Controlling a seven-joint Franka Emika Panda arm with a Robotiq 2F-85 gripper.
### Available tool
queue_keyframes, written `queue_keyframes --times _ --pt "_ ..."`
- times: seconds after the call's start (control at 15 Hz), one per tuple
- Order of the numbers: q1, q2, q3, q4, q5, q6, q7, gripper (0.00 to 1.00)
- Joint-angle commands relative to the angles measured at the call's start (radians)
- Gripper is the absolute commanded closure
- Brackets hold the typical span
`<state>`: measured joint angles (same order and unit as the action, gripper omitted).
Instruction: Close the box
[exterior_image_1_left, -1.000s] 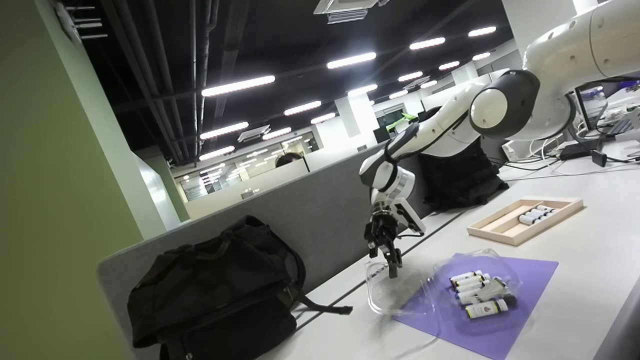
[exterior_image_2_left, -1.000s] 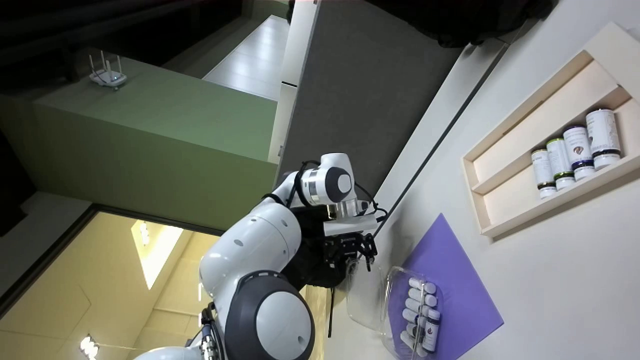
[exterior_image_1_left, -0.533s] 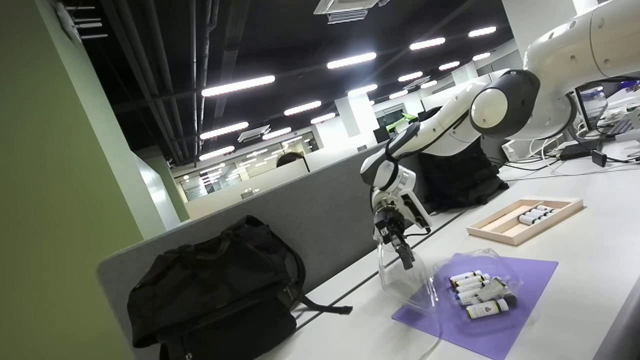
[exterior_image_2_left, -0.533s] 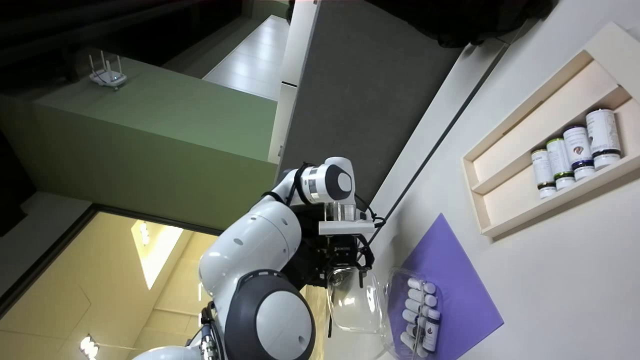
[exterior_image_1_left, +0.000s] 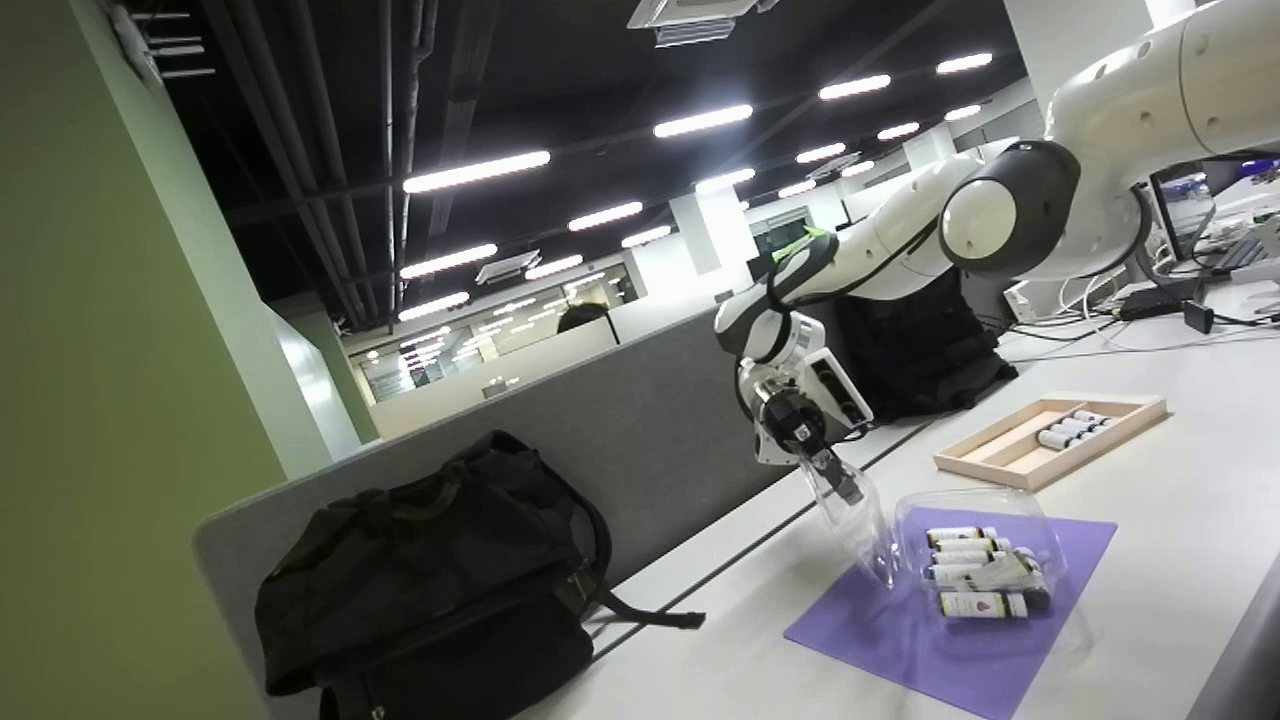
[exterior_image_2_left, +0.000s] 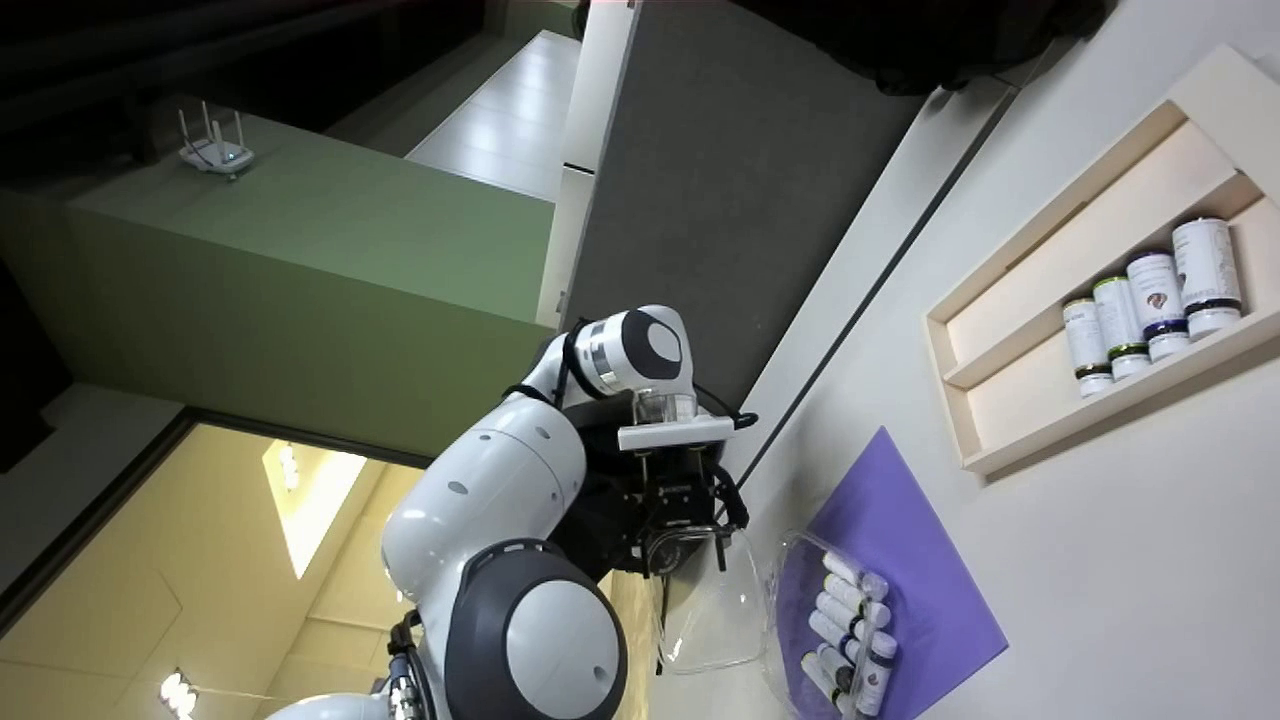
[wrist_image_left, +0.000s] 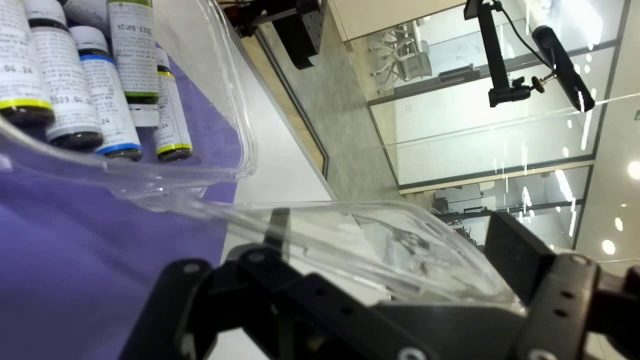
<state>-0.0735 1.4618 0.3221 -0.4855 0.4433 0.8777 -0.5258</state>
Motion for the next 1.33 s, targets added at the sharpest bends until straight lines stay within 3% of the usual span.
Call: queue_keyframes --times 0.0,0.2,0.27,0.4,1.27 --pt "0.023 0.014 -0.032 0.103 -0.068 -0.074 -0.026 0.00" --pt "0.034 0.015 -0.054 0.144 -0.128 -0.086 -0.078 0.00" --pt "0.021 -0.037 -0.060 0.049 -0.153 -0.043 -0.112 0.00" --pt "0.020 -0.040 -0.065 0.046 -0.181 -0.025 -0.144 0.00" --pt "-0.021 -0.034 0.016 0.029 -0.061 0.062 -0.148 0.00"
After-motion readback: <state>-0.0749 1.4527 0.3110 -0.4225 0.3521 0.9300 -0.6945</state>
